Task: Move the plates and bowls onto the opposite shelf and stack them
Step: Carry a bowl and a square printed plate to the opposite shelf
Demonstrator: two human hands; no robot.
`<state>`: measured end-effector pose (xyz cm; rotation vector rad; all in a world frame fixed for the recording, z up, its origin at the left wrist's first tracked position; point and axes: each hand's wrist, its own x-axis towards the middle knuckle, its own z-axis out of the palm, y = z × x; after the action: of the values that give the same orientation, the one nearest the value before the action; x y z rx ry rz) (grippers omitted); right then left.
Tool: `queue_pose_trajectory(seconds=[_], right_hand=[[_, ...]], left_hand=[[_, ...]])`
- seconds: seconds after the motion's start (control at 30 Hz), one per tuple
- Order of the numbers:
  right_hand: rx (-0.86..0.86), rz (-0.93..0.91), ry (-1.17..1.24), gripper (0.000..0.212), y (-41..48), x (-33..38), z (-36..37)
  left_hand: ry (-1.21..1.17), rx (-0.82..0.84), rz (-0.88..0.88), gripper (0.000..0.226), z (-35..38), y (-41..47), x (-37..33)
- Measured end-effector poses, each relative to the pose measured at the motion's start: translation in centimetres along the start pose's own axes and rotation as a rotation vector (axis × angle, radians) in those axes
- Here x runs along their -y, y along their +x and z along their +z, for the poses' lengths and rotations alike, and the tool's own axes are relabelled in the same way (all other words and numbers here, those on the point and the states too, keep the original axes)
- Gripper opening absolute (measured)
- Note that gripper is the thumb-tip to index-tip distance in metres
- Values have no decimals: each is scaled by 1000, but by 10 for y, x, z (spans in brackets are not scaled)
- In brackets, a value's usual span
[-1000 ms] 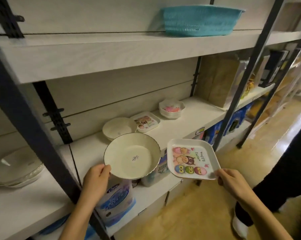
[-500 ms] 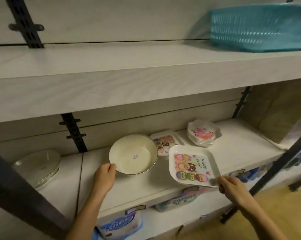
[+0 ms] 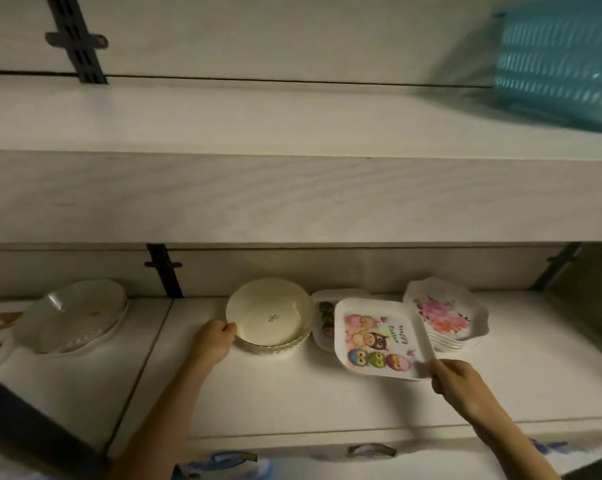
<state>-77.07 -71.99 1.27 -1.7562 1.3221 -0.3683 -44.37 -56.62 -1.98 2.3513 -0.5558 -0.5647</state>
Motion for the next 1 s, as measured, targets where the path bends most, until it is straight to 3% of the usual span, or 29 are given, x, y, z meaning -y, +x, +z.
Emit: queue_pose_trajectory(seconds=[0.13,0.33,0.47,0.6,0.8,1.0], right_hand=[[31,-22,-10,40,18,-1,-2],[86,-44,-49,41,46,4,6],[105,-123,-216,33,68,11,15],[160,-150,-432,37,90,16,24],[274,-93,-426,30,114,23,35],[295,-56,-685,53,117,18,42]], left_hand=[[122,-51,42,41,8,0,1],[393,-347,229,43,3,-26,-2],[527,-392,417,27,-4,-43,4],[651,-459,512,29,-12,-62,6],[609,-442,430,27,-18,-80,16],[611,-456,389,27,-28,-95,31]])
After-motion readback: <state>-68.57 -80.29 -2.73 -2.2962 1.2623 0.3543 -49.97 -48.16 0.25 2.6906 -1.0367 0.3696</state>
